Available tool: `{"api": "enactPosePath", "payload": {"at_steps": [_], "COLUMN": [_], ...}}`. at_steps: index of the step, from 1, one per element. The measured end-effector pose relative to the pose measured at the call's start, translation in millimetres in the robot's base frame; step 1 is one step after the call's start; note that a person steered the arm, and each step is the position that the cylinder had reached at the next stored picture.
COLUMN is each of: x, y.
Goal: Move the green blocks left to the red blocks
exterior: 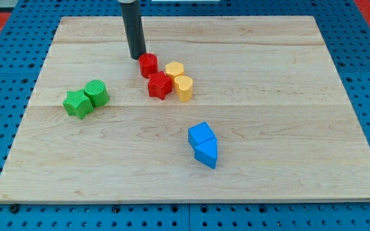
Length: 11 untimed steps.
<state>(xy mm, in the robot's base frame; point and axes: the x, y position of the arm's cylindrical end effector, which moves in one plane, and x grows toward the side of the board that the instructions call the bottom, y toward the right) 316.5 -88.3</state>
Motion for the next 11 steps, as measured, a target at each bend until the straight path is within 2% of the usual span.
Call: {"api": "enactPosePath", "payload": {"at_steps": [1, 2, 4, 5, 6, 8, 10, 11], "x": [17, 15, 83, 128, 134, 109, 89, 84], "y": [6, -17, -141, -137, -98, -62, -86, -56]}}
